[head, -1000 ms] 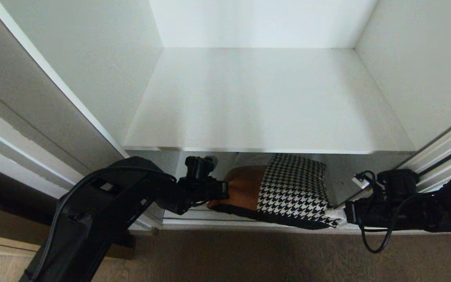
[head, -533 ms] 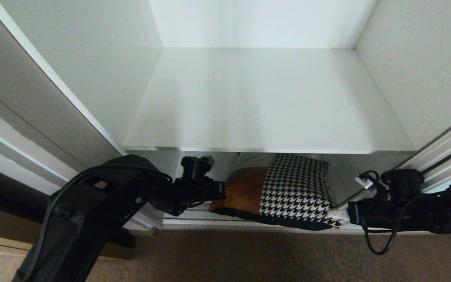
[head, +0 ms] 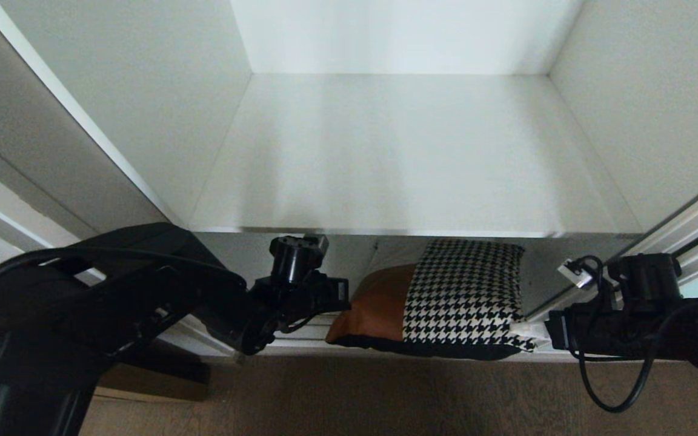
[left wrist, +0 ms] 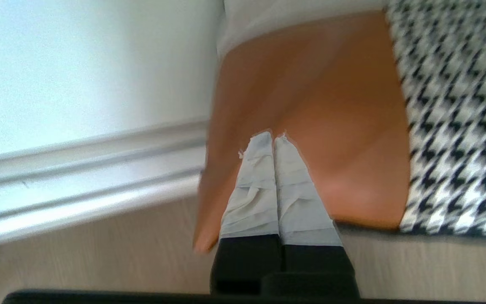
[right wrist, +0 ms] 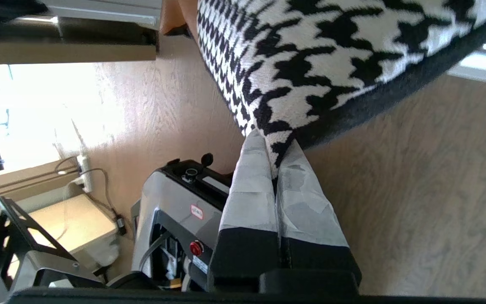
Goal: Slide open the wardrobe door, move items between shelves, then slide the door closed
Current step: Place the pillow on the higher shelf
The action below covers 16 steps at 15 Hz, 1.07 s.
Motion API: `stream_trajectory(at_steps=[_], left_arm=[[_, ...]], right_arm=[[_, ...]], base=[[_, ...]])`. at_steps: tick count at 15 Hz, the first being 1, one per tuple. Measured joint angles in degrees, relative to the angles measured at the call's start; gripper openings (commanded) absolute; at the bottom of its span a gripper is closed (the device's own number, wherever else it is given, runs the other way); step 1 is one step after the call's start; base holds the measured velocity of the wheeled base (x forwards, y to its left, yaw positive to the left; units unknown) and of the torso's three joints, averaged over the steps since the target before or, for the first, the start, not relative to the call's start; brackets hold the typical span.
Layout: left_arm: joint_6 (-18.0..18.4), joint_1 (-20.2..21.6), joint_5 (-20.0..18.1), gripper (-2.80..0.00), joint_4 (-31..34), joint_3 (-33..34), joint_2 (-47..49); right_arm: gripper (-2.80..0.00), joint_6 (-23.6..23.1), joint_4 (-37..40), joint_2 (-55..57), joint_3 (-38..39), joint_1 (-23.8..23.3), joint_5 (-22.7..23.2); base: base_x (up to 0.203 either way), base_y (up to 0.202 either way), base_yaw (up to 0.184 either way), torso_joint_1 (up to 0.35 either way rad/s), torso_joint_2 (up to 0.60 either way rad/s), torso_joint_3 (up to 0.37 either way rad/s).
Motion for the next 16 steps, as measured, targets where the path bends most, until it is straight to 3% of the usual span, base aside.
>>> stream_trajectory(at_steps=[2,4,6,8,12,13,16], left_arm=[[-0.2,-1.7,1.9,-2.8,-1.9,2.3,-1.4],[-0.1,-1.4,1.7,-2.8,2.5,1.8,-1.3],[-0.3,0.4,0.8,-2.8,8.6,-0.9,0.8],[0.3,1.4,0.1,-2.8,10.2,-3.7,4.1],[5.1,3.6,-2.3,-2.8,16.0,-14.2,12.0],[6.3,4.1,-3.0,0.0,18.3,-17.6,13.8],[8.1,4.9,-5.4,0.0,26.2,-27.3,18.3]], right_arm=[[-2.8,0.1,2.7,-2.3,-1.0,1.1,-0.1],[-2.8,0.4,5.0,-2.7,-2.8,1.3,0.0],[-2.8,0.4,4.8,-1.2,-3.7,1.3,0.0],[-2.8,0.3,4.6,0.5,-4.1,0.4,0.1],[-2.8,-0.1,4.4,3.0,-4.1,-1.4,0.4],[-2.8,-0.1,4.3,3.6,-4.1,-1.8,0.4],[-2.8,0.0,1.5,5.7,-4.1,-2.1,0.4]], base=[[0.0,0.0,0.0,0.0,0.0,0.0],[0.0,0.0,0.0,0.0,0.0,0.0],[0.0,0.0,0.0,0.0,0.0,0.0],[0.0,0.0,0.0,0.0,0.0,0.0],[0.0,0.0,0.0,0.0,0.0,0.0],[0.0,0.0,0.0,0.0,0.0,0.0],[0.0,0.0,0.0,0.0,0.0,0.0]])
